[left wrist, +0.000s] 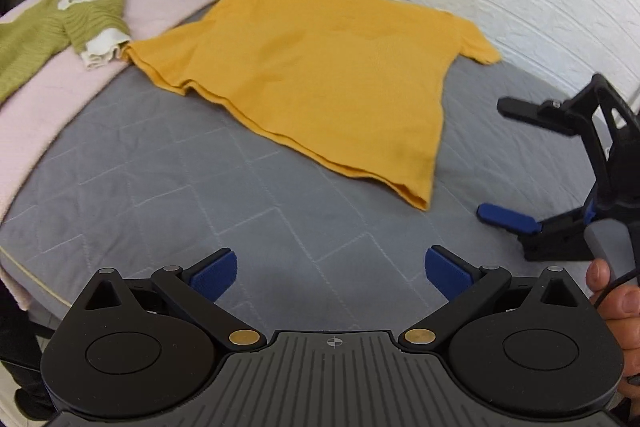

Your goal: Fold clothes

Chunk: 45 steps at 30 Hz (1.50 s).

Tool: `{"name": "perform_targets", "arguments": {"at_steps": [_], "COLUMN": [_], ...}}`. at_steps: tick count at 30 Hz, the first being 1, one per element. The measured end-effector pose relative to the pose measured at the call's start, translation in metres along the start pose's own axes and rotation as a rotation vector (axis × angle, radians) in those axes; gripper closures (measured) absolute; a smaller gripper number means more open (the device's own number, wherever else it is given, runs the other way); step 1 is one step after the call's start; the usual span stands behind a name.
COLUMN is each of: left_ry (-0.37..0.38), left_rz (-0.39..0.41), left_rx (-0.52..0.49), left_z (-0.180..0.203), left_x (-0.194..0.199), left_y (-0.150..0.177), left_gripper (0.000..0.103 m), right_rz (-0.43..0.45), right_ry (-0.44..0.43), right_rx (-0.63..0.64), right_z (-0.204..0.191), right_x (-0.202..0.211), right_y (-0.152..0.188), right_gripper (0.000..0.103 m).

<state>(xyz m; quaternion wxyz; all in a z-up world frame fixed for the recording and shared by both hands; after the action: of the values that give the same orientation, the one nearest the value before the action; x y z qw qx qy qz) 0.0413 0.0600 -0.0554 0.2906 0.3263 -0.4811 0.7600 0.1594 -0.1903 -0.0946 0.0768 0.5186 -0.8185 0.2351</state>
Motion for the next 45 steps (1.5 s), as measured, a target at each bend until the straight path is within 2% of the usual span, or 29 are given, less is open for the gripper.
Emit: {"name": "perform_targets", "arguments": {"at_steps": [2, 5, 6, 8, 9, 10, 11, 12, 13, 15, 20, 28, 30, 32, 34, 35, 36, 39, 42, 45], "left_ry": [-0.002, 0.012, 0.012, 0.002, 0.0, -0.002, -0.002, -0.001, -0.001, -0.004, -0.012, 0.0, -0.004, -0.006, -0.002, 0.003, 0.008, 0.003, 0.0, -0.003], "left_rz": [0.013, 0.019, 0.023, 0.036, 0.038, 0.037, 0.035, 0.033, 0.033, 0.039, 0.043, 0.012, 0.001, -0.016, -0.033, -0.037, -0.04, -0.041, -0.039, -0.029], "left_rx": [0.019, 0.022, 0.025, 0.032, 0.036, 0.041, 0.047, 0.052, 0.056, 0.06, 0.073, 0.058, 0.063, 0.076, 0.089, 0.089, 0.088, 0.085, 0.094, 0.107], "left_z": [-0.006, -0.009, -0.01, -0.011, -0.012, -0.013, -0.014, -0.016, -0.017, -0.02, -0.025, -0.019, -0.019, -0.02, -0.019, -0.018, -0.018, -0.018, -0.022, -0.025], "left_x": [0.003, 0.004, 0.005, 0.007, 0.007, 0.007, 0.008, 0.008, 0.009, 0.011, 0.011, 0.002, -0.002, -0.006, -0.008, -0.007, -0.007, -0.004, -0.002, 0.0], "left_y": [-0.004, -0.006, -0.008, -0.009, -0.01, -0.011, -0.012, -0.013, -0.013, -0.015, -0.019, -0.016, -0.016, -0.015, -0.015, -0.014, -0.013, -0.012, -0.014, -0.02], "left_gripper": [0.0, 0.0, 0.0, 0.0, 0.0, 0.0, 0.0, 0.0, 0.0, 0.0, 0.0, 0.0, 0.0, 0.0, 0.0, 0.0, 0.0, 0.0, 0.0, 0.0], "right_rz": [-0.028, -0.055, -0.055, -0.058, -0.069, -0.086, -0.105, -0.116, -0.121, -0.113, -0.059, 0.052, 0.06, 0.036, 0.012, 0.004, 0.009, 0.011, -0.033, -0.079], "right_ry": [-0.041, 0.022, 0.022, 0.007, 0.006, 0.017, 0.033, 0.038, 0.035, -0.002, 0.013, 0.079, 0.099, 0.121, 0.141, 0.152, 0.146, 0.152, 0.189, 0.193], "right_rx": [-0.012, -0.032, -0.035, -0.057, -0.076, -0.103, -0.131, -0.155, -0.174, -0.182, -0.07, -0.036, -0.008, 0.003, -0.02, -0.035, -0.042, -0.033, -0.044, 0.003], "right_z": [-0.006, -0.008, -0.009, -0.008, -0.005, 0.0, 0.007, 0.014, 0.021, 0.024, 0.011, 0.025, 0.025, 0.027, 0.03, 0.032, 0.031, 0.016, 0.012, -0.001], "right_x": [-0.016, -0.037, -0.042, -0.055, -0.063, -0.073, -0.082, -0.089, -0.094, -0.092, -0.049, 0.054, 0.075, 0.08, 0.068, 0.059, 0.048, 0.017, -0.018, -0.051], "right_y": [0.001, 0.003, 0.002, 0.0, -0.001, -0.002, -0.002, -0.002, -0.002, 0.0, 0.008, 0.019, 0.019, 0.016, 0.013, 0.012, 0.011, 0.001, -0.01, -0.018], "right_gripper": [0.003, 0.007, 0.007, 0.014, 0.031, 0.055, 0.071, 0.097, 0.103, 0.1, 0.1, 0.103, 0.103, 0.098, 0.075, 0.027, 0.009, 0.009, 0.007, 0.007]}}
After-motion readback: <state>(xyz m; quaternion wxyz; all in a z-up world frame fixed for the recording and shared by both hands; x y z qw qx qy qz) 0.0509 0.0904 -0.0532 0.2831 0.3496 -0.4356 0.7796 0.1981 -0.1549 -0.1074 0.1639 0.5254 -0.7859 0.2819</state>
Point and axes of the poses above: each gripper's, at about its wrist camera, not at the fingertips, and x roughly against the way its jaws point, z to its right, y to its underside, the point moved 4 cm from there along -x, roughly the way its jaws point, and after that the axes turned 11 degrees about x, right-handed, at the moved point
